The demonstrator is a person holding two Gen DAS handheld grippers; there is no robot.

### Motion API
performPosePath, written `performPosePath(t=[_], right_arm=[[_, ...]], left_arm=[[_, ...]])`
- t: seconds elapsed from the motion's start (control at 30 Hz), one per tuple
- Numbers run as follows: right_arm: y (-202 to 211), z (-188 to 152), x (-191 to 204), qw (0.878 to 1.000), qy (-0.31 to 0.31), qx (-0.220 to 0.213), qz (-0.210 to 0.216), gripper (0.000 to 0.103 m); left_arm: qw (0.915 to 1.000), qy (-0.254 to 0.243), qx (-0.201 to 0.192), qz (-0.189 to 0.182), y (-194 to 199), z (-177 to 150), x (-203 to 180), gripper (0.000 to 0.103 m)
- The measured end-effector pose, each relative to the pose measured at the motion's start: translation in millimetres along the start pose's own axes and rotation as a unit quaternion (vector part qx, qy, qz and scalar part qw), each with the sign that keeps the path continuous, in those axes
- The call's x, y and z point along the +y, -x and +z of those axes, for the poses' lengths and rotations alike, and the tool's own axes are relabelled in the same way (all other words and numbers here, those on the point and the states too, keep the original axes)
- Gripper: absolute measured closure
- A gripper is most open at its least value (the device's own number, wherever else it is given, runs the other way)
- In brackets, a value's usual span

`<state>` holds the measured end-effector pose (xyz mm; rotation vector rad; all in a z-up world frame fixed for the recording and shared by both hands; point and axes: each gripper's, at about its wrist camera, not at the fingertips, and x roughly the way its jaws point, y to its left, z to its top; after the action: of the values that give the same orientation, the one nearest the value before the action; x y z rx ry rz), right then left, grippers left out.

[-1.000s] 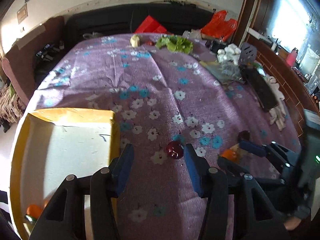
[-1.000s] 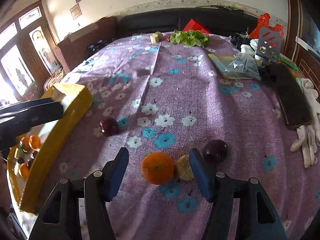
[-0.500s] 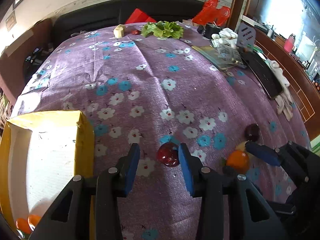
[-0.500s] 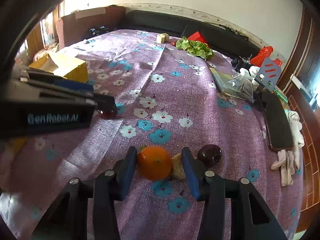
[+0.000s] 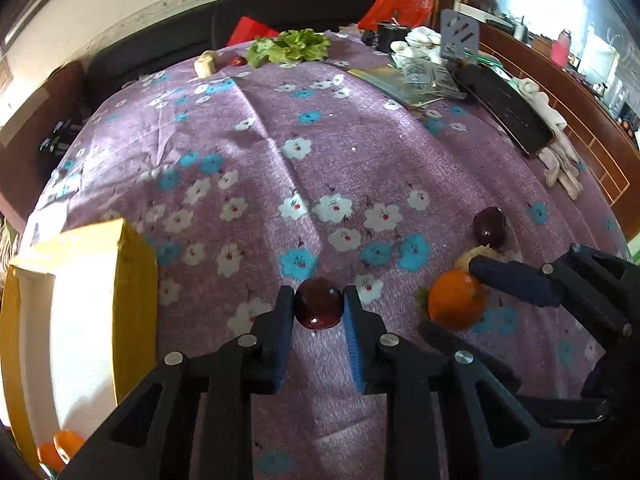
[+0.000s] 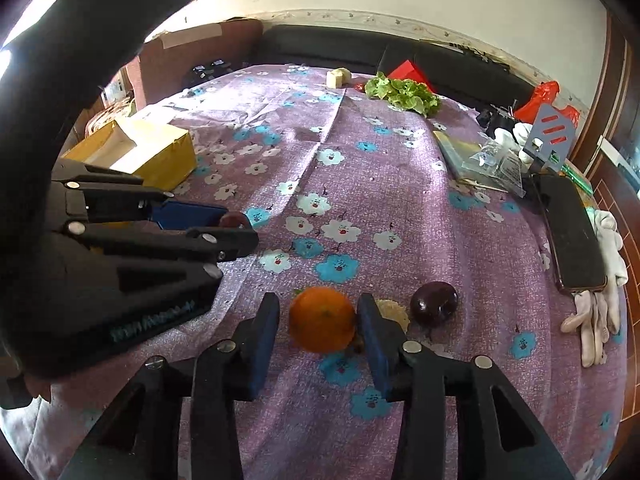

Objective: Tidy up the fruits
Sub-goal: 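Carry the orange in the right tool while the left carries the plum over the tray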

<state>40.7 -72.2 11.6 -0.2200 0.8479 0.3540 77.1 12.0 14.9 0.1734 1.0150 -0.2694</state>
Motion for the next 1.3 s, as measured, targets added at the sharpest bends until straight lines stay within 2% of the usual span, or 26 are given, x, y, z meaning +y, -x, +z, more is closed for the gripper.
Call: performPosePath(t=[0.03, 0.17, 0.2, 0.23, 0.27, 0.37, 0.6, 0.67, 0.83, 0.93, 1.0, 1.13, 1.3], right_arm=[[-0.4, -0.6, 2.8, 1.0, 0.007, 0.0, -0.005, 0.052], [-3.4, -4.5, 17.4, 0.998, 0.045, -0.003, -0.04, 0.051], [-3.9, -4.9, 19.8, 0.998, 0.051, -0.002, -0.048, 0.055], [-3.9, -5.4, 21.7, 0.997, 0.055, -0.003, -0.058, 0.063], [-3.3, -5.4, 22.1, 0.996, 0.057, -0.004, -0.067, 0.065], [-0.8, -3.3, 15.4, 0.998, 0.035, -0.002, -0.043, 0.065], [10.9, -1.3, 17.3, 0.999, 0.024, -0.019, -0.027, 0.065], [17.0, 0.4, 16.3, 1.0, 0.014, -0.027, -0.009, 0.065], [31.4, 5.1, 10.0, 0.997, -0.023, -0.046, 0.058, 0.064], [41.7, 8.7, 6.9, 0.991, -0.059, -0.052, 0.108, 0.064], [50.7, 10.5, 5.4, 0.985, -0.084, -0.057, 0.137, 0.064], [63.7, 11.1, 8.6, 0.978, -0.11, -0.065, 0.165, 0.064], [72.9, 17.0, 26.7, 0.972, -0.115, -0.056, 0.196, 0.064]], left_arm=[[1.0, 0.007, 0.0, -0.001, 2.0, -0.9, 2.4, 0.08], [0.9992, 0.039, -0.01, -0.005, 22.0, -7.0, 16.6, 0.08], [0.9988, 0.046, -0.016, -0.004, 30.8, -9.0, 20.2, 0.08], [0.9985, 0.05, -0.021, -0.004, 38.6, -10.7, 22.4, 0.08], [0.9979, 0.057, -0.03, -0.006, 50.2, -13.2, 25.9, 0.08], [0.9961, 0.068, -0.053, -0.018, 77.7, -19.9, 31.7, 0.08], [0.9884, 0.096, -0.116, -0.018, 154.5, -52.3, 47.7, 0.08], [0.9857, 0.107, -0.129, -0.011, 172.3, -63.9, 53.9, 0.08], [0.9767, 0.137, -0.161, 0.034, 213.6, -103.8, 77.3, 0.079], [0.9715, 0.162, -0.169, 0.037, 227.3, -123.9, 93.2, 0.079], [0.9685, 0.175, -0.173, 0.038, 233.2, -135.9, 102.4, 0.079], [0.9638, 0.198, -0.174, 0.042, 235.5, -153.7, 117.3, 0.079], [0.9574, 0.23, -0.166, 0.051, 224.6, -172.5, 138.1, 0.079]])
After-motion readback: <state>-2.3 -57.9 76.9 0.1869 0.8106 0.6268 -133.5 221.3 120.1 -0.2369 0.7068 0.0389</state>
